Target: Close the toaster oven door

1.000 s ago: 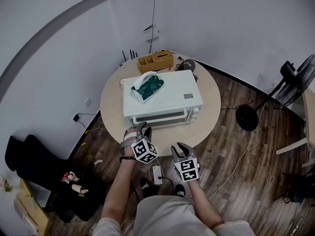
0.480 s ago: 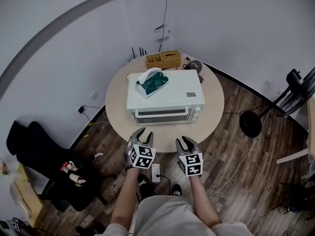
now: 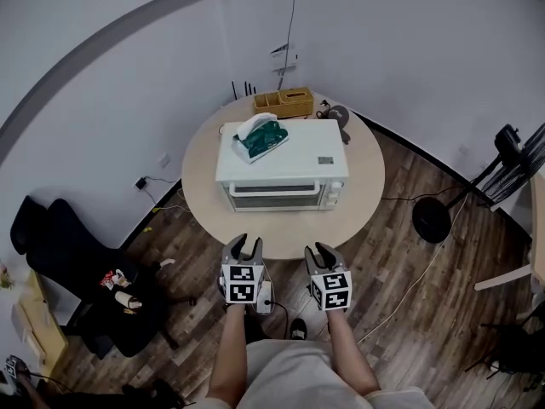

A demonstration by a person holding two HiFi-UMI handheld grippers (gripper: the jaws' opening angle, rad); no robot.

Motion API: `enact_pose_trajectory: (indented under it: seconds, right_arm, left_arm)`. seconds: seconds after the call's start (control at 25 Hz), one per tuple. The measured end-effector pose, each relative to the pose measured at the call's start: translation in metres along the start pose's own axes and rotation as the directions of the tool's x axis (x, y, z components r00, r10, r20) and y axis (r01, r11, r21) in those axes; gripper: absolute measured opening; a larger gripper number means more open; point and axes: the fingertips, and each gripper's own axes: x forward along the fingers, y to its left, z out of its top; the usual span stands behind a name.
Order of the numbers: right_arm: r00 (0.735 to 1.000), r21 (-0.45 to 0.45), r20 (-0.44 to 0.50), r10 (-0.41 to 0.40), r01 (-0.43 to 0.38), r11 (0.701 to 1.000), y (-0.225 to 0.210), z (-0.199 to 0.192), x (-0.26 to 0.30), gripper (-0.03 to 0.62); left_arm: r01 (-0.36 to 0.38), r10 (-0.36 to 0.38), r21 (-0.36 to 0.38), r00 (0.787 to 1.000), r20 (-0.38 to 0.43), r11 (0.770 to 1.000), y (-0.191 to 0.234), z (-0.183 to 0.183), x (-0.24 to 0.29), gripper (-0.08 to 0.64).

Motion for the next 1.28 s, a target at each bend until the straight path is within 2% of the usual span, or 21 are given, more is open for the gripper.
enact_pose_trajectory:
  seconds: [0.32,0.56,0.64,0.8,0.96,1.16,1.28]
  right_arm:
    - [0.997,-0.05,0.01,0.078,-0.078,0.996,0.014,-0.009,-0.005,0.103]
    - [0.996,-0.045,0.014,0.093,-0.092,0.995,0.017,-0.011,-0.006,0.085]
    - [0.995,-0.038,0.014,0.094,-0.093,0.995,0.016,-0.014,-0.008,0.074]
    - [0.995,-0.029,0.025,0.093,-0.092,0.995,0.012,-0.013,-0.011,0.044]
    - [0.995,-0.009,0.034,0.097,-0.097,0.995,0.011,-0.013,-0.013,0.003]
    - [0.992,-0.01,0.037,0.123,-0.123,0.992,0.018,-0.012,-0.013,0.0]
    - [0.989,-0.048,0.018,0.146,-0.145,0.988,0.027,-0.016,-0.013,0.0]
  left_arm:
    - [0.009,-0.003,-0.11,0.999,0.052,0.994,-0.015,-0.021,-0.025,0.195]
    - [0.035,-0.029,-0.1,0.998,0.06,0.994,-0.028,-0.02,-0.03,0.184]
    - [0.033,-0.025,-0.102,0.997,0.072,0.994,-0.03,-0.017,-0.032,0.145]
    - [0.049,-0.044,-0.069,0.997,0.068,0.996,-0.039,-0.011,-0.034,0.121]
    - [0.058,-0.052,-0.09,0.996,0.074,0.994,-0.042,-0.008,-0.036,0.057]
    - [0.046,-0.042,-0.077,0.998,0.05,0.996,-0.039,-0.01,-0.041,0.058]
    - [0.047,-0.042,-0.104,0.997,0.058,0.993,-0.037,-0.013,-0.044,0.058]
